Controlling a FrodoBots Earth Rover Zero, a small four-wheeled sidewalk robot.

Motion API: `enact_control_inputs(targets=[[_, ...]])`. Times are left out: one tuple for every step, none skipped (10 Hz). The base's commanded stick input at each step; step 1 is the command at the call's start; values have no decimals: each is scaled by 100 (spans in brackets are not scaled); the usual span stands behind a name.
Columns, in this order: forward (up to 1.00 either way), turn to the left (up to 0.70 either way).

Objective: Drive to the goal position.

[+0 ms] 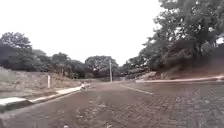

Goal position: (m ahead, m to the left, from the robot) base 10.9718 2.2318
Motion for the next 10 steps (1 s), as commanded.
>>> enact_control_inputs(targets=[[100,0],[100,0],[100,0],[100,0],[100,0],[100,0],[100,0],[100,0],[100,0],[100,0]])
